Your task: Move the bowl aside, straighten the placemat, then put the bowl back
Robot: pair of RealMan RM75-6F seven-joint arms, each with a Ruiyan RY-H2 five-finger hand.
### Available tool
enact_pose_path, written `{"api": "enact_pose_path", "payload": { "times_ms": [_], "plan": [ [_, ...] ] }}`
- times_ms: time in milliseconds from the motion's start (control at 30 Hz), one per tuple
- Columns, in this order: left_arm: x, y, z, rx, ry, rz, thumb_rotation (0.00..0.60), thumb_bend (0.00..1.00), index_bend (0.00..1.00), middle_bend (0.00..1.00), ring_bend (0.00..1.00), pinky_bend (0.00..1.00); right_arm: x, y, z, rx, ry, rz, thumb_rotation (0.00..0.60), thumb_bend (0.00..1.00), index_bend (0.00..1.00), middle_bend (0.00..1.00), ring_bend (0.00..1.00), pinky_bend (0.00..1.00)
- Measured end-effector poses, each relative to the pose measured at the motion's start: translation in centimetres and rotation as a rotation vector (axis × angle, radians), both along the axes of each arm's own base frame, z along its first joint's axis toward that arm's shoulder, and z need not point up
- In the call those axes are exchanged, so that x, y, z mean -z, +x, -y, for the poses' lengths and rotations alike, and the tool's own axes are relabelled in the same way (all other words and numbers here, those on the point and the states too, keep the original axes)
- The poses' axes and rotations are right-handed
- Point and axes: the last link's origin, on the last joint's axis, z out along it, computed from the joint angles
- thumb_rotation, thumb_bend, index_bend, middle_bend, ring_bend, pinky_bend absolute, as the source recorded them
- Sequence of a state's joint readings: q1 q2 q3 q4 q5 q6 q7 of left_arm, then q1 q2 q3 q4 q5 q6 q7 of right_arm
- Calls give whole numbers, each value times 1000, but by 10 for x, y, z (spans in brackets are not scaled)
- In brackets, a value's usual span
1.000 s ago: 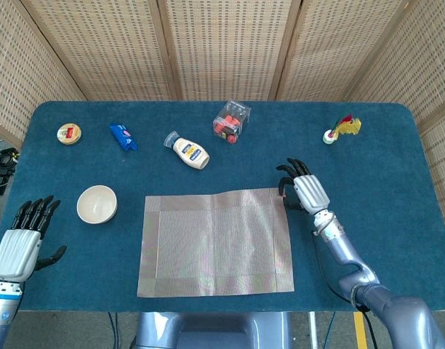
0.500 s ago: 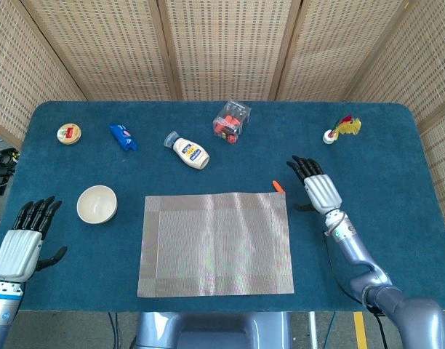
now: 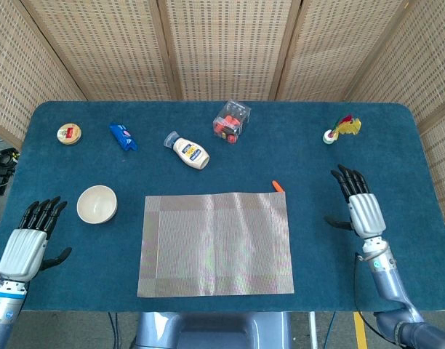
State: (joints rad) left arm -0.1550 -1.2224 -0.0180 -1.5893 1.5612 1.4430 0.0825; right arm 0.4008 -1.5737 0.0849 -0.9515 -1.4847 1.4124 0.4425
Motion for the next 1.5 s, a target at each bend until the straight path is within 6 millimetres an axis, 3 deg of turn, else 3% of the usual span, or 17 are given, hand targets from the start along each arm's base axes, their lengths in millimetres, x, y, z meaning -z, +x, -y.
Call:
{"api": "enact_pose_path", "payload": {
  "times_ms": [167,467,800,1067,1333,1500],
  "plan": [
    [3,3,-13,19,-1,-27,600,191,74,0,0,0,-18,-8,-33,8,-43,13,600,227,51,0,0,0],
    [14,5,-48,23,-56,-85,600,200,354,0,0,0,-30,-1,-63,-58,-78,18,600,227,70,0,0,0],
    [45,-22,-81,-69,-100,-166,600,211,414,0,0,0,-29,4,-66,-80,-69,30,600,226,71,0,0,0],
    [60,-34,-87,-102,-118,-180,600,217,421,0,0,0,-32,5,-66,-87,-77,57,600,225,82,0,0,0],
    [75,-34,-95,-89,-125,-191,600,222,449,0,0,0,-35,7,-67,-98,-92,74,600,225,87,0,0,0],
    [85,-38,-99,-109,-140,-201,600,304,478,0,0,0,-35,7,-67,-105,-90,76,600,225,95,0,0,0]
  ]
}}
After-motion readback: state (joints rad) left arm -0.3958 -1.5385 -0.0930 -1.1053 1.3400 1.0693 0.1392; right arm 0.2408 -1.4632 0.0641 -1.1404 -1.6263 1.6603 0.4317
